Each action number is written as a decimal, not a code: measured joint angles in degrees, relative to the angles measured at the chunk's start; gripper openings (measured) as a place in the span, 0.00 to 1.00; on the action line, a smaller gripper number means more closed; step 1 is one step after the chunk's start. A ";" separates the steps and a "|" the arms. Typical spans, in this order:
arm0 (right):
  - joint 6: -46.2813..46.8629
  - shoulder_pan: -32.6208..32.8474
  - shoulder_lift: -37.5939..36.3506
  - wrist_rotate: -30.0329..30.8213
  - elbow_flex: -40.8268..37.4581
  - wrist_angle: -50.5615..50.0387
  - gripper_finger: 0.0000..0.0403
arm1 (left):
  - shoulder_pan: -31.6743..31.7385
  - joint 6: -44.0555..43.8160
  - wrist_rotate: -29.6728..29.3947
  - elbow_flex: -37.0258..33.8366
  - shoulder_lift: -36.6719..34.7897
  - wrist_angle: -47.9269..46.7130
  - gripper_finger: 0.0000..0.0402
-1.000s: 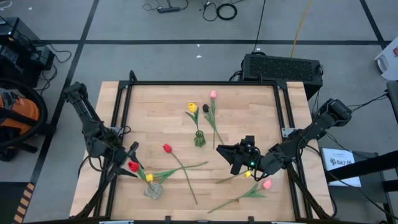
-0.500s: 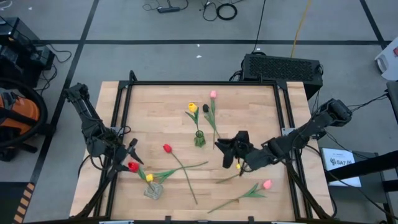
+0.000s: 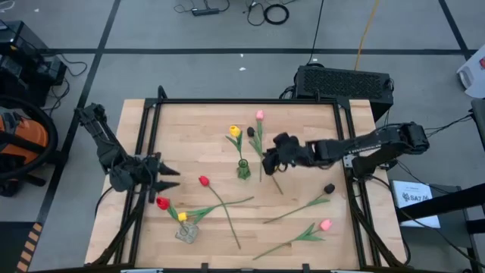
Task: Sort flowers into vase by color
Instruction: Put the top black tulip into the transparent vase
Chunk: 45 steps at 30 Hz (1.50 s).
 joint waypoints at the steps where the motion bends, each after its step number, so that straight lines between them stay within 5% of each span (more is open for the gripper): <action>1: -0.02 -1.61 0.00 -0.47 0.00 -1.07 0.26 | 0.95 -0.16 -1.51 0.22 0.00 0.19 0.49; 6: 2.43 -8.92 0.00 -1.73 0.00 -6.61 0.26 | 7.27 0.09 -4.53 1.47 0.02 3.50 0.49; 10: -1.24 -14.57 0.00 -8.89 0.00 -7.03 0.26 | 13.42 3.16 -3.70 1.49 1.03 10.14 0.49; 21: -4.26 -23.05 1.14 -9.82 0.00 -5.44 0.26 | 30.55 12.02 8.58 1.53 12.80 26.76 0.49; 34: -5.29 -22.83 11.73 -20.08 0.00 -5.61 0.26 | 36.90 12.06 9.90 1.53 13.33 29.69 0.49; 45: -10.34 -14.95 12.50 -18.43 0.00 -5.19 0.26 | 36.90 11.74 9.90 1.53 13.38 29.30 0.49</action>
